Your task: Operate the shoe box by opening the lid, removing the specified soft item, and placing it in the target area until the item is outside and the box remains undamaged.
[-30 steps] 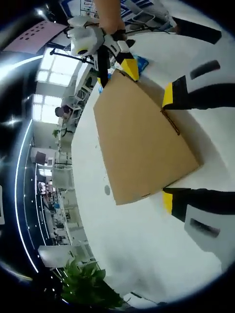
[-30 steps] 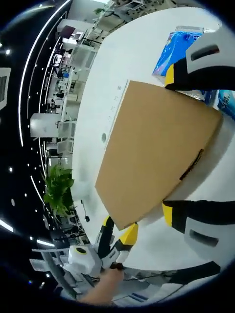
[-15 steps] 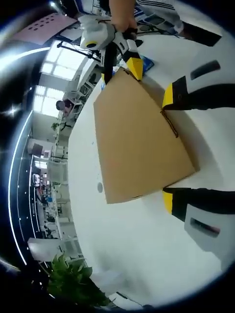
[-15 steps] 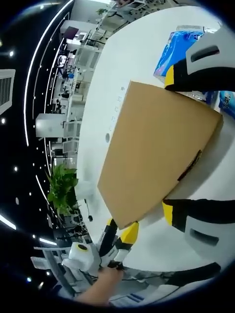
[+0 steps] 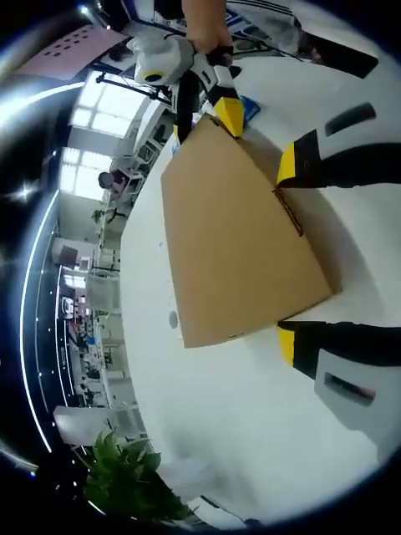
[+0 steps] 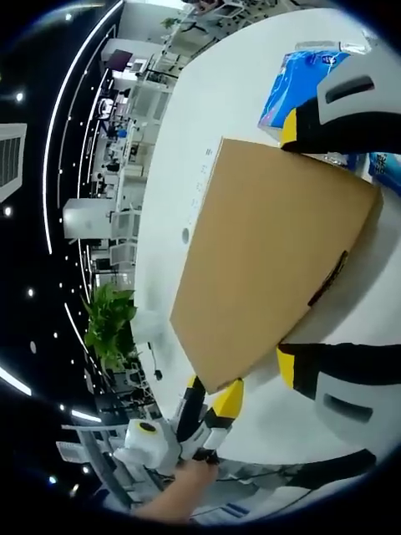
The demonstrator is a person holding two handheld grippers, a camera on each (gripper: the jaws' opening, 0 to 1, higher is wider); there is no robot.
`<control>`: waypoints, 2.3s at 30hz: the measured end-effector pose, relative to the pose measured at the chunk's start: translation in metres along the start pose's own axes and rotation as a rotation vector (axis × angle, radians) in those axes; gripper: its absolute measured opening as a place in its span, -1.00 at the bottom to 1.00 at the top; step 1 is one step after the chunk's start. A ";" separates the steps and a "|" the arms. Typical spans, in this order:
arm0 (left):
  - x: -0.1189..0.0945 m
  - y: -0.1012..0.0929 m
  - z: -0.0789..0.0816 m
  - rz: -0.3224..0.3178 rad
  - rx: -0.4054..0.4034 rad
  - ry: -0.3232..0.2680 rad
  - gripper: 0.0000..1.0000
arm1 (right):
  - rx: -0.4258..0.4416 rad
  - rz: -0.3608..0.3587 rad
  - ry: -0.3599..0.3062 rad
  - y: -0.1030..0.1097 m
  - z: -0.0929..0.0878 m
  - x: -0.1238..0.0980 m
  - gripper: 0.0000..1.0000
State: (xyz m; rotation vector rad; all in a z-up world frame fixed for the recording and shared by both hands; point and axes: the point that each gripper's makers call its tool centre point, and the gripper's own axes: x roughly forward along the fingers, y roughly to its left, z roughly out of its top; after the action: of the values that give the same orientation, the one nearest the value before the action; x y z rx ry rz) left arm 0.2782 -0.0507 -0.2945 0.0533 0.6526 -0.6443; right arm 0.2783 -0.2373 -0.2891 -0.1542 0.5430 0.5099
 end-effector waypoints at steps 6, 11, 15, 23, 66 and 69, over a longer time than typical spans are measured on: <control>-0.004 -0.003 -0.003 0.000 0.002 0.007 0.28 | 0.004 -0.004 0.002 0.004 -0.002 -0.005 0.90; -0.010 -0.008 -0.008 -0.003 0.000 0.009 0.28 | 0.004 -0.005 0.002 0.009 -0.006 -0.011 0.90; -0.012 -0.010 -0.010 -0.007 0.004 0.002 0.28 | 0.004 -0.007 0.000 0.011 -0.009 -0.015 0.89; -0.014 -0.014 -0.013 -0.015 0.009 0.005 0.28 | 0.008 -0.013 0.001 0.012 -0.013 -0.021 0.88; -0.016 -0.027 -0.016 0.000 -0.004 0.025 0.30 | -0.042 -0.001 0.059 0.006 -0.022 -0.030 0.83; -0.016 -0.026 -0.016 -0.003 -0.004 0.020 0.30 | -0.040 -0.001 0.059 0.006 -0.022 -0.030 0.83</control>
State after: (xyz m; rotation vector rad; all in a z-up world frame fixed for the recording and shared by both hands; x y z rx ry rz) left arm 0.2450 -0.0592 -0.2945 0.0547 0.6730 -0.6463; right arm 0.2436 -0.2505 -0.2918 -0.2086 0.5907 0.5166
